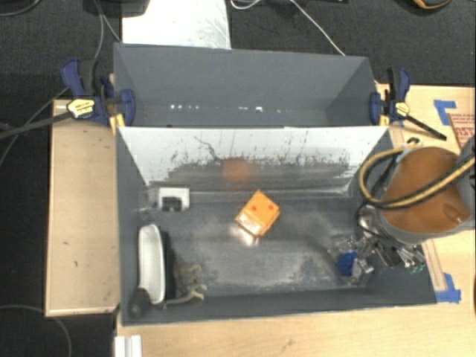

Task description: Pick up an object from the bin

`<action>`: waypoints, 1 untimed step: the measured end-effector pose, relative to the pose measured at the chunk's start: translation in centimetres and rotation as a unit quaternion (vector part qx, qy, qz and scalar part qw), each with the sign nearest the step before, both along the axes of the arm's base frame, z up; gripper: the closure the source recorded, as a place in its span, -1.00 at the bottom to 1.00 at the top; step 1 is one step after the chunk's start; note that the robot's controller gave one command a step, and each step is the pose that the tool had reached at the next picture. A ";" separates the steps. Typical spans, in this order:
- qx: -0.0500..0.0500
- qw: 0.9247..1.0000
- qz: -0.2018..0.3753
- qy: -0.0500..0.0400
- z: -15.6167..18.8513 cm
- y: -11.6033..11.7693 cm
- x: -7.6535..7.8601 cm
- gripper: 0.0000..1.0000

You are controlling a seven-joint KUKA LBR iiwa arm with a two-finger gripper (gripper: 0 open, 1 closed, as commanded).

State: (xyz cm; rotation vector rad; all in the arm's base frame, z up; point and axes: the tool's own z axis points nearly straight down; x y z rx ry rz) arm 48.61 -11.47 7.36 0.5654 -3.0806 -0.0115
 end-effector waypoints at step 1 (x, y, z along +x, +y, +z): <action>0.000 1.000 0.000 0.002 1.7 0.0 -0.1 1.00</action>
Offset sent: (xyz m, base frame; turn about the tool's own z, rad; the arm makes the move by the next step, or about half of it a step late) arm 0.0000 0.0002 0.0219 0.0000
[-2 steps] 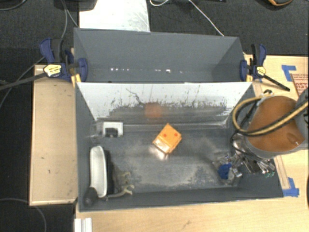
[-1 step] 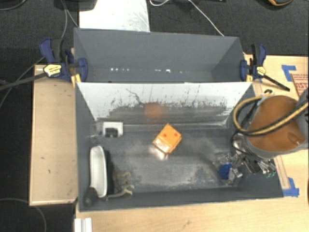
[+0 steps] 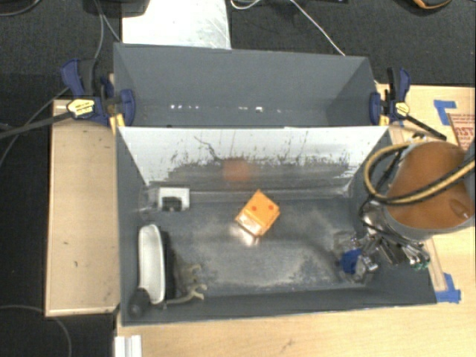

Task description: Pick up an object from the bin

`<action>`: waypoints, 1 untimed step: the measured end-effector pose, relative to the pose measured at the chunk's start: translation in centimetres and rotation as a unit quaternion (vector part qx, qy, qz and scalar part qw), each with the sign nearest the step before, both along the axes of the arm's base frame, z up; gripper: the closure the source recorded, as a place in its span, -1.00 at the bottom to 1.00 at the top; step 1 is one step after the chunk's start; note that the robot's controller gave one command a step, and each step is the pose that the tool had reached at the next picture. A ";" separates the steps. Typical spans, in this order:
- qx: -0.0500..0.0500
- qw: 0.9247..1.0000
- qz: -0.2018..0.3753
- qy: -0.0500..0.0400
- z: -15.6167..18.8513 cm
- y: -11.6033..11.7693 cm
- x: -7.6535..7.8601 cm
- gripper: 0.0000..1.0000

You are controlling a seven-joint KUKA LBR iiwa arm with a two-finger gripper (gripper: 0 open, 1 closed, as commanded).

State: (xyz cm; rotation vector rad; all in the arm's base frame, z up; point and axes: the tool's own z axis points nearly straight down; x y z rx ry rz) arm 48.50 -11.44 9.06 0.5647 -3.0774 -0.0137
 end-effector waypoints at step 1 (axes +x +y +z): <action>-0.001 1.000 0.000 -0.003 1.7 0.0 0.2 1.00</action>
Offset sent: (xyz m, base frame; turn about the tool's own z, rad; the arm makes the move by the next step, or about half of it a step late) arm 0.0001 -0.0002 0.0318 0.0000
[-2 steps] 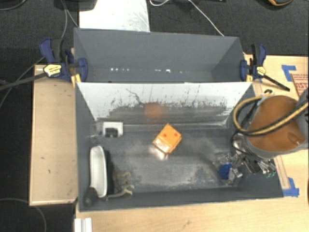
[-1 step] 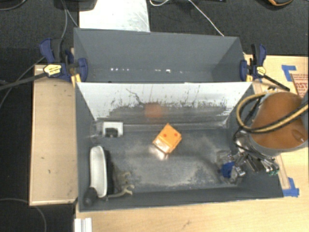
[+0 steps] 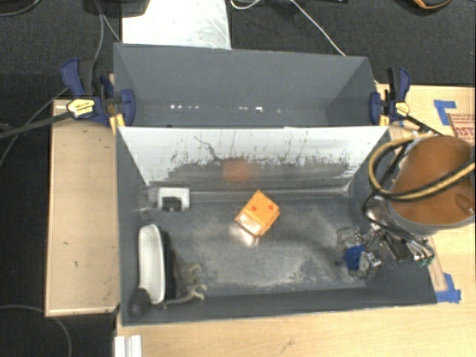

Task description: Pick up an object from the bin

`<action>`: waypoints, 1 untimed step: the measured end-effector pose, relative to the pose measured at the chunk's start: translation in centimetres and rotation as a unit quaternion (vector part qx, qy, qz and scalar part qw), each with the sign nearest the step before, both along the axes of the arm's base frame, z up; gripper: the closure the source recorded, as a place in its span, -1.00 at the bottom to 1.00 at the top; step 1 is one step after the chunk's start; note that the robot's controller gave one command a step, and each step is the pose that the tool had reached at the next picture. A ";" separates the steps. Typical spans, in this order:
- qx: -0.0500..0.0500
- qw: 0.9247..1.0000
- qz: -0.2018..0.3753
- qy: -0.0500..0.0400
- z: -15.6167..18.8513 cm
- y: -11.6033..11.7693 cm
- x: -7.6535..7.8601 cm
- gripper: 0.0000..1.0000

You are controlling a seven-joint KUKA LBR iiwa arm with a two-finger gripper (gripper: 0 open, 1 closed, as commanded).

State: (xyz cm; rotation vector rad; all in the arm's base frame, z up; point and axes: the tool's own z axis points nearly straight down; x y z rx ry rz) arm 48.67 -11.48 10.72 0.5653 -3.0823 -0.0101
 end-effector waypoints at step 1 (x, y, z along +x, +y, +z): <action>0.000 1.000 0.000 -0.001 1.5 0.0 0.1 1.00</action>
Offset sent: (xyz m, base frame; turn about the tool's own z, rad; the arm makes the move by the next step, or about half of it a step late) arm -0.0001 -0.0001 0.0577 0.0000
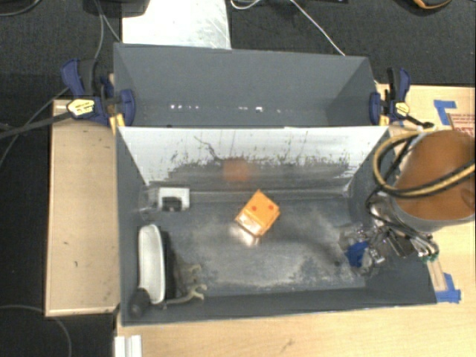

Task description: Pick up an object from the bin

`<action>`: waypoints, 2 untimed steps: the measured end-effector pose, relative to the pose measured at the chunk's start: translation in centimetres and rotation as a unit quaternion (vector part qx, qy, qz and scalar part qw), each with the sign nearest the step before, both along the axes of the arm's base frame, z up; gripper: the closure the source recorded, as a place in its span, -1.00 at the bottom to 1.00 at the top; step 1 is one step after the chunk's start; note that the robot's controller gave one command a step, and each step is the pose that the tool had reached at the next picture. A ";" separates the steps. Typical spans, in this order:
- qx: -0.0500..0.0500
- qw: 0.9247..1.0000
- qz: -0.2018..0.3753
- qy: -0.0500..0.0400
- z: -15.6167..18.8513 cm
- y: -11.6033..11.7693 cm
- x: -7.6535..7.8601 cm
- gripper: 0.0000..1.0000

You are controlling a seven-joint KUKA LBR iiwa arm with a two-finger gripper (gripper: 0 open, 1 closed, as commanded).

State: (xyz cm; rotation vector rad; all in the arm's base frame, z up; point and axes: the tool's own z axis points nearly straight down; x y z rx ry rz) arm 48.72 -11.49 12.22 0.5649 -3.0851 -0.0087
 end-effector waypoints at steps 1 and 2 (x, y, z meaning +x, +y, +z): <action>0.001 1.000 0.000 0.002 0.8 0.0 -0.1 1.00; 0.001 1.000 -0.001 0.002 2.2 0.0 -0.1 1.00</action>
Offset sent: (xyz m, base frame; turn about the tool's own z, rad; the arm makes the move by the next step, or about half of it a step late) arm 0.0001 -0.0001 0.0521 0.0000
